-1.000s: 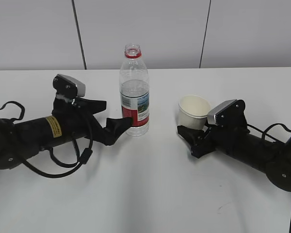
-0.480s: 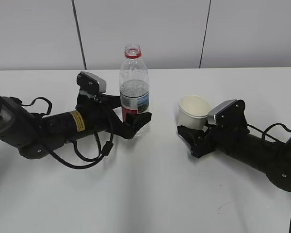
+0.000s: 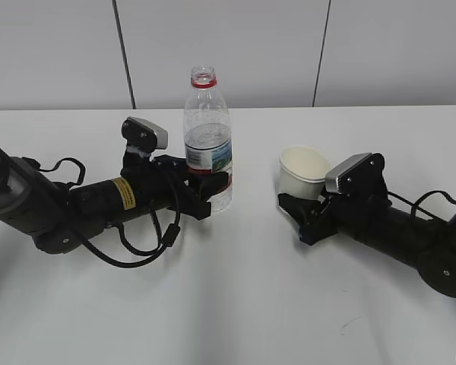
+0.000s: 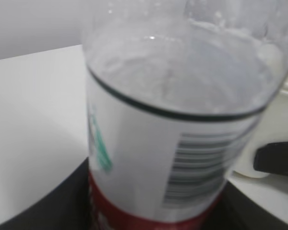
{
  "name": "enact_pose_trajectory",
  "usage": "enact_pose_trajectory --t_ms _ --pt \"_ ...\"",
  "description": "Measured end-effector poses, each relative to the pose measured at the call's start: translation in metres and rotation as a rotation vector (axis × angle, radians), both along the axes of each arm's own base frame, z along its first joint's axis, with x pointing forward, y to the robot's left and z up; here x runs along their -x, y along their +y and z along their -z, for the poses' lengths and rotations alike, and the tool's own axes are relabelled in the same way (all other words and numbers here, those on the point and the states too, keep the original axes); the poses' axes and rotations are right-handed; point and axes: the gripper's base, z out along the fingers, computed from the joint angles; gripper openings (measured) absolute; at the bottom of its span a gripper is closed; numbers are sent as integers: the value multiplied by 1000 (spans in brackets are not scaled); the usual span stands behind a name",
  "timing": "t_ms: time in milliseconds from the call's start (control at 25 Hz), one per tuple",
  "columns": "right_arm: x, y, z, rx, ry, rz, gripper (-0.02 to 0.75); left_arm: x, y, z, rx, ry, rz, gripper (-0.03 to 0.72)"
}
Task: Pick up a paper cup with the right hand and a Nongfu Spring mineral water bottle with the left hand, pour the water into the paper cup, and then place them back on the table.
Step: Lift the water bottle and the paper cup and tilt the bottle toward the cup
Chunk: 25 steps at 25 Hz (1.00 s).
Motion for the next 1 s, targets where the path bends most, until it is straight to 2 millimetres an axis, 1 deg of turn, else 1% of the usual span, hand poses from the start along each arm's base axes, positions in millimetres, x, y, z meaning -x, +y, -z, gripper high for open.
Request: enact_pose_trajectory --t_ms 120,240,400,520,680,840,1000 --pt "0 1 -6 -3 -14 -17 494 0 0 0 -5 2 -1 344" --pt "1 4 -10 -16 -13 -53 493 -1 2 -8 -54 9 -14 344" --pt "2 7 -20 -17 -35 -96 493 -4 7 -28 -179 -17 -46 344" --pt "2 10 -34 -14 -74 -129 492 -4 9 -45 -257 -83 -50 344" --pt "2 11 -48 -40 -80 -141 492 -4 13 -61 -344 -138 -55 344" --pt "4 13 -49 -16 -57 -176 492 -10 16 -75 -448 -191 -66 344" --pt "5 13 -48 -11 -47 -183 492 -19 17 -89 -542 -238 -72 343"
